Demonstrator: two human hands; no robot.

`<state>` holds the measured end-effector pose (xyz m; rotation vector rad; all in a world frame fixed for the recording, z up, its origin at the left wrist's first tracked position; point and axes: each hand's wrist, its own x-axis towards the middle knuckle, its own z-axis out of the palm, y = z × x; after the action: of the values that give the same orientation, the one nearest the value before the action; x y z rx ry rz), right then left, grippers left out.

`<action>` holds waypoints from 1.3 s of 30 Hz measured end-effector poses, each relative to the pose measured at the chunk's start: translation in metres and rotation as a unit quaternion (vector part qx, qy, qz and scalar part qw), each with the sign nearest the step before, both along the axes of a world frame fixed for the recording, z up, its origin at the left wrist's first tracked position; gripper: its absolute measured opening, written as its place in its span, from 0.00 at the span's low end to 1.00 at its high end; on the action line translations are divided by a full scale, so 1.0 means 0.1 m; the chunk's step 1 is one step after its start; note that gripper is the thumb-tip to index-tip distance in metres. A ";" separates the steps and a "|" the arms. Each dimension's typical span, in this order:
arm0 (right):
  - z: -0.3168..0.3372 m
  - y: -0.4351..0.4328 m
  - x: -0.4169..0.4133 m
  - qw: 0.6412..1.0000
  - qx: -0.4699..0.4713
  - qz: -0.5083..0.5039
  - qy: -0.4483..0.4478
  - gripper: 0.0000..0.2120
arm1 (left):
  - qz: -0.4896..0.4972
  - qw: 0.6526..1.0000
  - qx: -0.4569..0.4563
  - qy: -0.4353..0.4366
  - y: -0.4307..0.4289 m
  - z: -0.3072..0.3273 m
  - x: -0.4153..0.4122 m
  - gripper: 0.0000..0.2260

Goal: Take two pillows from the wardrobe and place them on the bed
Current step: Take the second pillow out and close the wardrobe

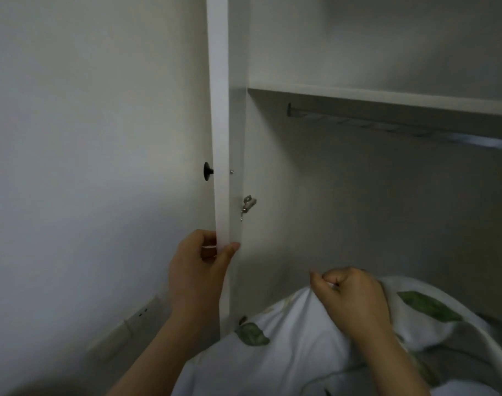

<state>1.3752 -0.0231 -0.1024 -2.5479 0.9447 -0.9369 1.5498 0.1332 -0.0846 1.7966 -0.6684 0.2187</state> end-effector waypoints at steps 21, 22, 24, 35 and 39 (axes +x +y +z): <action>0.03 -0.43 -1.34 0.977 0.011 -0.214 -0.011 0.26 | -0.241 0.968 0.070 -0.010 -1.82 0.00 -0.77 0.34; 0.04 -0.44 -1.33 0.976 0.009 -0.217 -0.016 0.27 | -0.254 0.964 0.075 -0.011 -1.88 0.00 -0.75 0.33; 0.06 -0.48 -1.30 0.975 0.008 -0.221 -0.025 0.27 | -0.284 0.955 0.085 -0.006 -2.00 0.00 -0.69 0.32; 0.13 -0.73 -0.97 0.959 0.011 -0.282 -0.035 0.28 | -0.420 0.897 0.135 0.027 -2.54 -0.03 -0.48 0.27; 0.12 -0.79 -0.88 0.952 0.011 -0.304 -0.045 0.28 | -0.435 0.888 0.144 0.027 -2.68 -0.06 -0.39 0.28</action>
<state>1.2869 -0.1025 -0.0901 -2.1912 1.7467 -1.1660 1.5103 -0.1351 -0.0907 1.5889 -1.4472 -0.5626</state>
